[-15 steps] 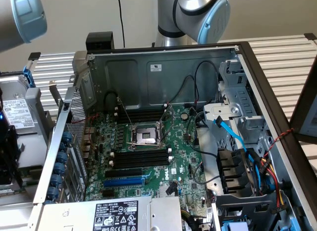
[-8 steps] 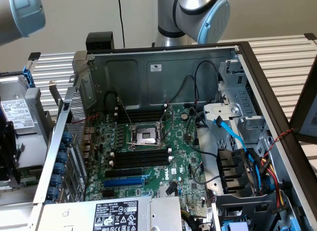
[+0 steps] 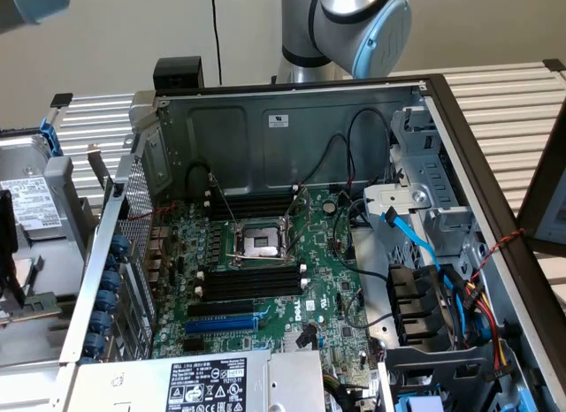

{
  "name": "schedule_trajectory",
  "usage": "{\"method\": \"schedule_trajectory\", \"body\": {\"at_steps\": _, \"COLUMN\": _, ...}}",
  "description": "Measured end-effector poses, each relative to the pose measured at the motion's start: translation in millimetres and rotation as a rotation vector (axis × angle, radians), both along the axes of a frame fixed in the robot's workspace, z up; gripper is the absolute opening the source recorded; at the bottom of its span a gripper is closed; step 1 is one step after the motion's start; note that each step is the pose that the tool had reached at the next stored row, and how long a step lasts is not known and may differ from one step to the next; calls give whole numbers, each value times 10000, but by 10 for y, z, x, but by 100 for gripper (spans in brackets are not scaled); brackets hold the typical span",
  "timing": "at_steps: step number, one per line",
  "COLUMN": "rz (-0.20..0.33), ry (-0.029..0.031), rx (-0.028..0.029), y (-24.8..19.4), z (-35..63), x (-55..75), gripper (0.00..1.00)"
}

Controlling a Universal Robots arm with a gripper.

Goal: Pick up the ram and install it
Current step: 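Pick up the ram and move it above insertion slot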

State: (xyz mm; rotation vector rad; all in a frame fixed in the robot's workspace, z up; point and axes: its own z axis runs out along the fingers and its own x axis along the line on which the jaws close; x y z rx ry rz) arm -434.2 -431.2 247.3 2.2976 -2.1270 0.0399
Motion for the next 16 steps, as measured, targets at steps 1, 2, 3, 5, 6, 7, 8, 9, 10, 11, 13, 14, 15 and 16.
{"method": "schedule_trajectory", "body": {"at_steps": 1, "rz": 0, "ry": 1, "rx": -1, "y": 0, "z": 47, "x": 0, "gripper": 13}}
{"method": "schedule_trajectory", "body": {"at_steps": 2, "rz": -1, "ry": 1, "rx": -1, "y": 0, "z": 92, "x": 0, "gripper": 13}}
{"method": "schedule_trajectory", "body": {"at_steps": 3, "rz": -3, "ry": 0, "rx": 0, "y": 0, "z": 138, "x": 0, "gripper": 13}}
{"method": "schedule_trajectory", "body": {"at_steps": 5, "rz": -15, "ry": 1, "rx": 0, "y": 0, "z": 226, "x": 0, "gripper": 13}}
{"method": "schedule_trajectory", "body": {"at_steps": 6, "rz": -28, "ry": 0, "rx": 0, "y": -1, "z": 271, "x": 1, "gripper": 13}}
{"method": "schedule_trajectory", "body": {"at_steps": 7, "rz": -47, "ry": 1, "rx": -1, "y": -1, "z": 319, "x": 1, "gripper": 13}}
{"method": "schedule_trajectory", "body": {"at_steps": 8, "rz": -64, "ry": 0, "rx": 0, "y": -1, "z": 364, "x": 1, "gripper": 13}}
{"method": "schedule_trajectory", "body": {"at_steps": 9, "rz": -83, "ry": 0, "rx": 0, "y": -2, "z": 407, "x": 2, "gripper": 13}}
{"method": "schedule_trajectory", "body": {"at_steps": 10, "rz": -104, "ry": 2, "rx": -1, "y": -4, "z": 456, "x": 2, "gripper": 13}}
{"method": "schedule_trajectory", "body": {"at_steps": 11, "rz": -128, "ry": 3, "rx": -1, "y": -5, "z": 501, "x": 3, "gripper": 13}}
{"method": "schedule_trajectory", "body": {"at_steps": 13, "rz": -182, "ry": 12, "rx": -1, "y": -8, "z": 594, "x": 4, "gripper": 13}}
{"method": "schedule_trajectory", "body": {"at_steps": 14, "rz": -209, "ry": 15, "rx": 0, "y": -10, "z": 639, "x": 4, "gripper": 13}}
{"method": "schedule_trajectory", "body": {"at_steps": 15, "rz": -235, "ry": 18, "rx": -1, "y": -11, "z": 684, "x": 5, "gripper": 13}}
{"method": "schedule_trajectory", "body": {"at_steps": 16, "rz": -262, "ry": 23, "rx": -1, "y": -13, "z": 729, "x": 5, "gripper": 13}}
